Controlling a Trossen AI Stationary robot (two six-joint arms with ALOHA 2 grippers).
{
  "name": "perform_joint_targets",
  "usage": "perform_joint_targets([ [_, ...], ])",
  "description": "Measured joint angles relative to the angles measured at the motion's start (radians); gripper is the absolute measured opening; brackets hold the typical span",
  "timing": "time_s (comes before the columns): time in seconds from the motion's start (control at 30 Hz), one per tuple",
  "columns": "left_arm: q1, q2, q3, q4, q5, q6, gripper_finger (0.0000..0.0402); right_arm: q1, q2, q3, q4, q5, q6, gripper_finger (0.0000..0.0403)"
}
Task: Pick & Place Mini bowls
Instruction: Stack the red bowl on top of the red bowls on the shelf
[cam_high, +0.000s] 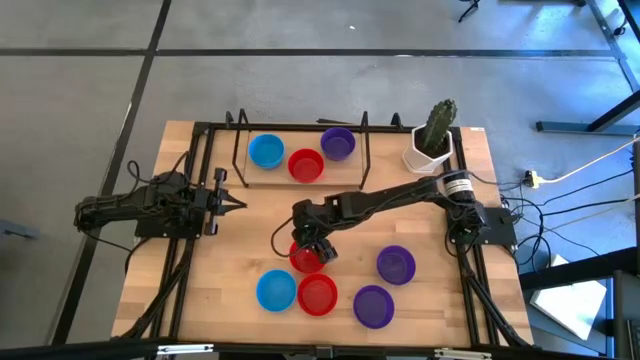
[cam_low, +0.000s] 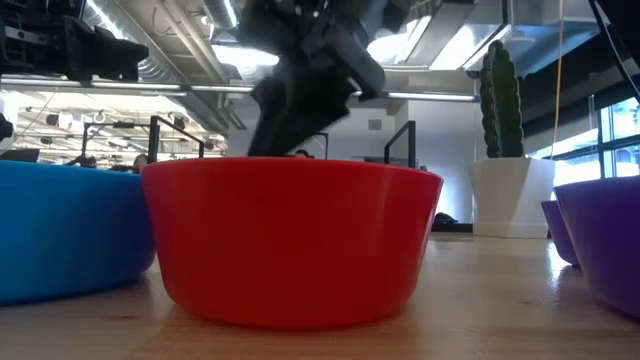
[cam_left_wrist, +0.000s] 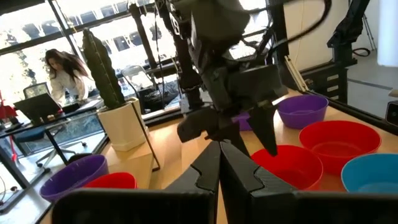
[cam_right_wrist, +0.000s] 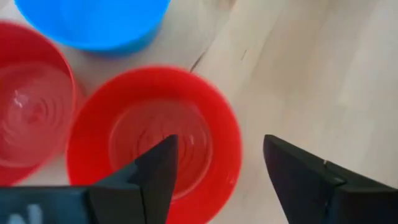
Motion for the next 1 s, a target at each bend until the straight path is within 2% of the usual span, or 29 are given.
perform_joint_targets([
  [0.83,0.000,0.000,0.000,-0.001,0.000,0.000,0.0003,-0.023,0.124,-0.001,0.002,0.000,0.034,0.0239],
  [0.93,0.000,0.000,0.000,-0.001,0.000,0.000,0.0003,-0.023,0.128,-0.001,0.002,0.000,0.033,0.0229],
  [1.0,0.000,0.000,0.000,-0.001,0.000,0.000,0.0003,-0.023,0.129,-0.001,0.001,0.000,0.033,0.0208],
])
